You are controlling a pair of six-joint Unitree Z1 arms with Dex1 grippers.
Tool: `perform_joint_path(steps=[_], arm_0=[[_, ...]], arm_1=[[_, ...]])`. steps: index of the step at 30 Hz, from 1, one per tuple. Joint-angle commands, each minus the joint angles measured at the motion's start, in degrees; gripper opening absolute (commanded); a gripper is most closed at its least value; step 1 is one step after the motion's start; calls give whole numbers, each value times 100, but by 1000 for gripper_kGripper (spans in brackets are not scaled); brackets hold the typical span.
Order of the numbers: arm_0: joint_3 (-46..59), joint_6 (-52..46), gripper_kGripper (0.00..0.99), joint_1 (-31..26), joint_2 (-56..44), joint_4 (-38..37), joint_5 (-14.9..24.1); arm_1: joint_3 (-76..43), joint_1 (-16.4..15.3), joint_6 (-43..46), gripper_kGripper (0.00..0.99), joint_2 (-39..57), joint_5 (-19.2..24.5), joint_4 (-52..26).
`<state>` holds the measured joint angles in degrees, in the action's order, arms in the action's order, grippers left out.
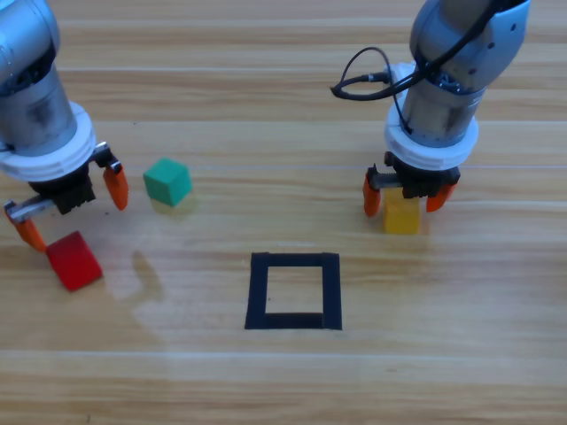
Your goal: Stack the blocks in the rectangular block: red at the bottom, yellow in the middle, green on top
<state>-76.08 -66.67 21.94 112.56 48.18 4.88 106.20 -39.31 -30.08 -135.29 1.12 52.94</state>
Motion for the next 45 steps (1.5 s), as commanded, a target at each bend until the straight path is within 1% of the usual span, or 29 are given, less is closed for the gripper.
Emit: perform_joint_path(steps=[1,2,3,4,6,7,12,18,20,23,26,30,36,45], arm_0=[[41,190,974,-120,196,42,-39],[32,216,974,-120,188,42,-31],[41,225,974,-120,153,42,-13],[50,225,974,-120,117,51,22],[76,225,976,-103,65,42,49],[67,225,976,-50,29,42,57],[6,497,974,108,-190,42,66],[76,875,966,161,-990,341,198],[138,875,966,161,-1298,482,233],[313,524,966,205,-1588,508,312],[357,146,966,249,-1473,508,365],[428,-12,966,249,-1166,385,339],[735,-320,977,354,-797,77,321],[999,-426,990,363,-480,-274,136]], arm_1=[[102,-130,11,647,-507,-41,146],[102,-130,29,537,-534,-50,155],[102,-130,38,396,-542,-59,164],[102,-130,64,230,-551,-59,181],[85,-130,108,48,-525,-50,225],[94,-130,117,0,-499,-33,278],[-82,-138,55,0,-24,20,454],[-724,-147,-59,0,1365,-85,454],[-882,-209,-68,0,1831,-85,454],[-1084,-279,-76,0,2252,-112,454],[-1225,-279,-85,0,2270,-270,454],[-1277,-279,-112,0,2112,-305,454],[-1321,-279,-68,0,1962,-296,454],[-1286,-279,-68,0,1637,-305,454]])
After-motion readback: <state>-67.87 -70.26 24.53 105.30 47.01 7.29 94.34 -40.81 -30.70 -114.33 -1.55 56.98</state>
